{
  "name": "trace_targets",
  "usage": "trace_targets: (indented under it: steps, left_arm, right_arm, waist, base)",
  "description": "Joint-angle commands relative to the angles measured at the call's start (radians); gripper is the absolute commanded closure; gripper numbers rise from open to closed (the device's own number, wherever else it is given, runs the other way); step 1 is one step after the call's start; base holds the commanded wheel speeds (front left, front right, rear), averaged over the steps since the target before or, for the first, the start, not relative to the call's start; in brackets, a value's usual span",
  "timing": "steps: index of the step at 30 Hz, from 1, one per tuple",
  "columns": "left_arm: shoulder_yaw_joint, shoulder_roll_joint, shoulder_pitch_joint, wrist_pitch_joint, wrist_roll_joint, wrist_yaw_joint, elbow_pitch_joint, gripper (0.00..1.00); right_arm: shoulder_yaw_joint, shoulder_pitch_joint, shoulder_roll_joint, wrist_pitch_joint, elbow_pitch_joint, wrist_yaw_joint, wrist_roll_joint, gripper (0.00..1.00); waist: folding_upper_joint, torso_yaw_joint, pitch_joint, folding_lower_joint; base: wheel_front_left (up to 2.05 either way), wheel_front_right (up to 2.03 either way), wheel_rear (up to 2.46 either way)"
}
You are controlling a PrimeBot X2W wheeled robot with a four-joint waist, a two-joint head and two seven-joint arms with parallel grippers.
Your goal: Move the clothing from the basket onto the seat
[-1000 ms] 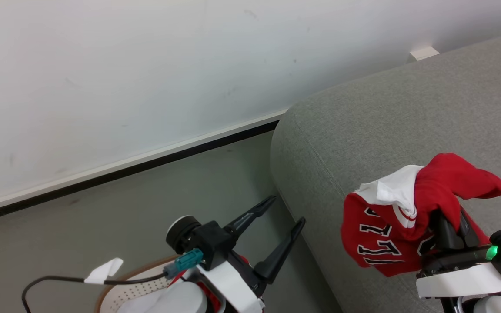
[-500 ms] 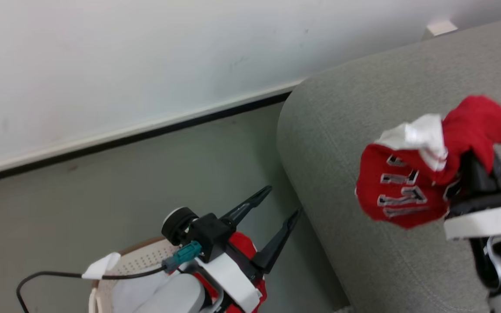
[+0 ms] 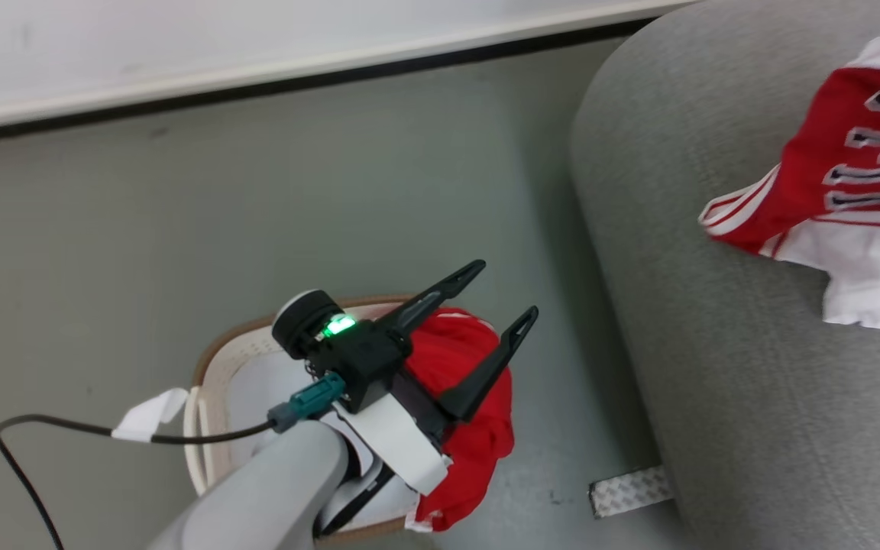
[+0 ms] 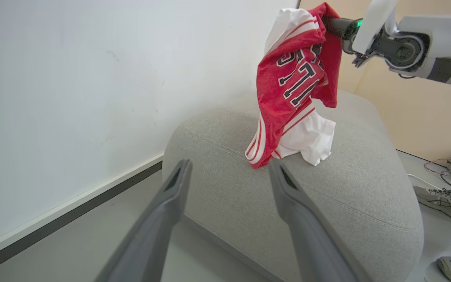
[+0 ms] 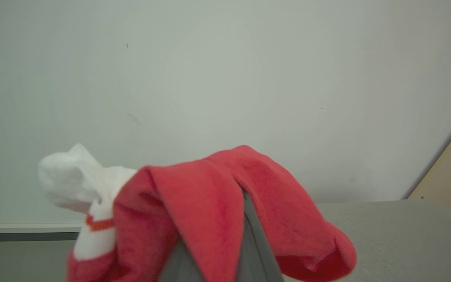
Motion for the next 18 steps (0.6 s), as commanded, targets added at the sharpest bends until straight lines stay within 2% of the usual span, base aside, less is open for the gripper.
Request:
trace_targets:
  steps: [1,8,13,14,16,17,18]
  left_arm:
    - [0.004,0.013,-0.009,0.000,-0.004,-0.002,-0.003,0.00]
    - [0.013,0.042,-0.029,0.000,-0.018,-0.001,-0.016,0.00]
    - [0.016,0.037,-0.029,0.000,-0.019,-0.001,-0.021,0.00]
    - [0.018,0.035,-0.030,0.000,-0.020,-0.001,-0.021,0.00]
    - [0.022,0.032,-0.030,0.000,-0.021,-0.001,-0.022,0.00]
    - [0.025,0.031,-0.030,0.000,-0.021,-0.001,-0.022,0.00]
    - [0.028,0.030,-0.029,0.000,-0.021,-0.001,-0.021,0.00]
  right_arm:
    - [-0.011,-0.027,-0.018,0.000,0.013,-0.002,-0.008,1.00]
    - [-0.064,-0.156,-0.102,0.040,0.220,-0.002,-0.125,1.00]
    - [-0.101,-0.172,-0.124,0.112,0.373,-0.002,-0.221,1.00]
    - [-0.110,-0.168,-0.124,0.133,0.404,-0.002,-0.230,0.93]
    - [-0.121,-0.161,-0.125,0.178,0.457,-0.002,-0.246,0.53]
    - [-0.125,-0.163,-0.128,0.188,0.473,-0.002,-0.251,0.00]
    - [-0.127,-0.163,-0.128,0.194,0.489,-0.002,-0.254,0.00]
  waist:
    - [-0.0001,0.060,0.065,-0.0003]
    - [-0.0001,0.118,0.139,-0.0003]
    - [-0.0001,0.139,0.150,-0.0003]
    - [-0.0001,0.142,0.149,-0.0003]
    - [-0.0001,0.144,0.145,-0.0003]
    - [-0.0001,0.144,0.143,-0.0003]
    - [-0.0001,0.143,0.139,-0.0003]
  base:
    - [0.00,0.00,0.00]
    - [0.00,0.00,0.00]
    - [0.00,0.00,0.00]
    - [0.00,0.00,0.00]
    - [0.00,0.00,0.00]
    - [0.00,0.00,0.00]
    - [0.00,0.00,0.00]
